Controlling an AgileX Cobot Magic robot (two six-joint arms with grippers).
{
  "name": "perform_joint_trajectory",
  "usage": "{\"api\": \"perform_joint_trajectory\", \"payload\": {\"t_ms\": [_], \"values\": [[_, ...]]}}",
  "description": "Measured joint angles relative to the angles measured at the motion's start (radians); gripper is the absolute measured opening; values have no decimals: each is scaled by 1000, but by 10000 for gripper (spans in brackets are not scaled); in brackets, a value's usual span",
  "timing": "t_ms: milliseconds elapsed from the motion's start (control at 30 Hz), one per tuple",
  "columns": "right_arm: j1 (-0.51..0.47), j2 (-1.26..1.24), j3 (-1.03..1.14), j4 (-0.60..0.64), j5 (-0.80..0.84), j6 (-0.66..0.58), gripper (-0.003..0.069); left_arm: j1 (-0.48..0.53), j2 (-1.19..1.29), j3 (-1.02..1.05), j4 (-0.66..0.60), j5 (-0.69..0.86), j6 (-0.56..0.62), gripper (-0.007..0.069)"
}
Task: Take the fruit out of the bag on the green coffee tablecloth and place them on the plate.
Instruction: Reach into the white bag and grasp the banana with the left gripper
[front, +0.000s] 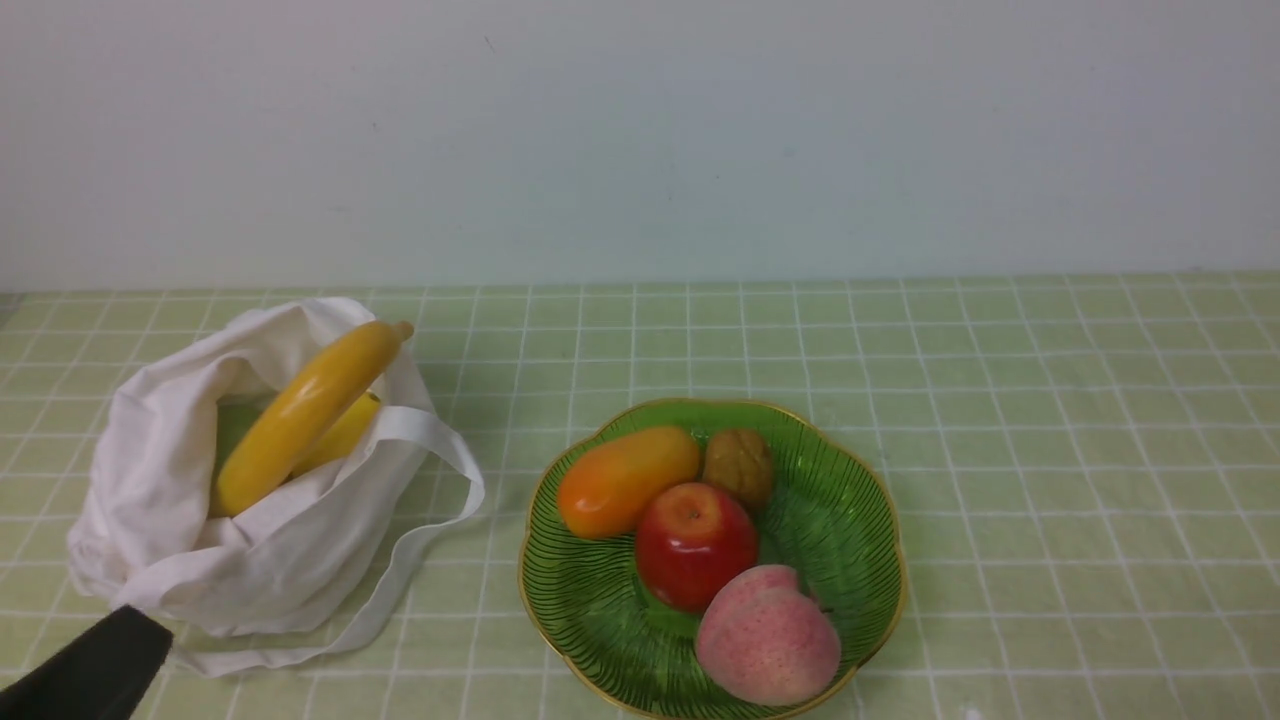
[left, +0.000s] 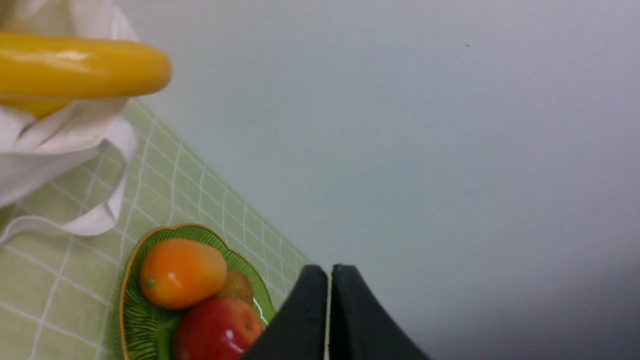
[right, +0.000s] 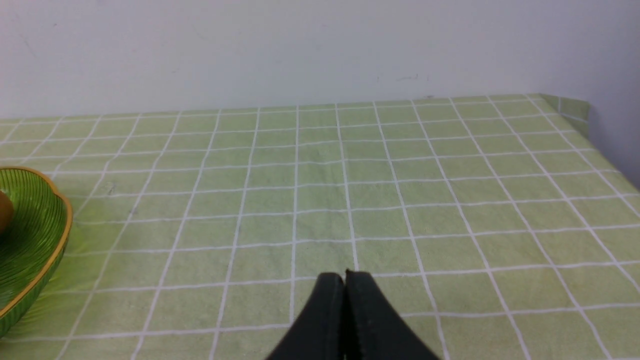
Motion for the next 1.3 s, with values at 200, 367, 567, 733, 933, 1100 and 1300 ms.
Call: {"api": "perform_joint_trajectory", "payload": {"t_ms": [200,367,567,733,933,1100,1300], "values": [[0,0,0,0,0,0,-15,0,299,-196,191,245,57,-8],[0,0,0,0,0,0,-15,0,682,-458,553,625,74,-8],[0,0,0,0,0,0,-15,0,913,-706,814,739,63,-8],[0,0,0,0,0,0,-15,-14,1073,-905,866,743,58,-7],[0,0,0,0,0,0,-15,-84,1267,-1030,912,747,45,6],[0,0,0,0,0,0,-15,-154,1418,-1124,1006,747,-9,90],[0,0,0,0,0,0,-15,-254,1562,-1237,1250,760,-34,315]]}}
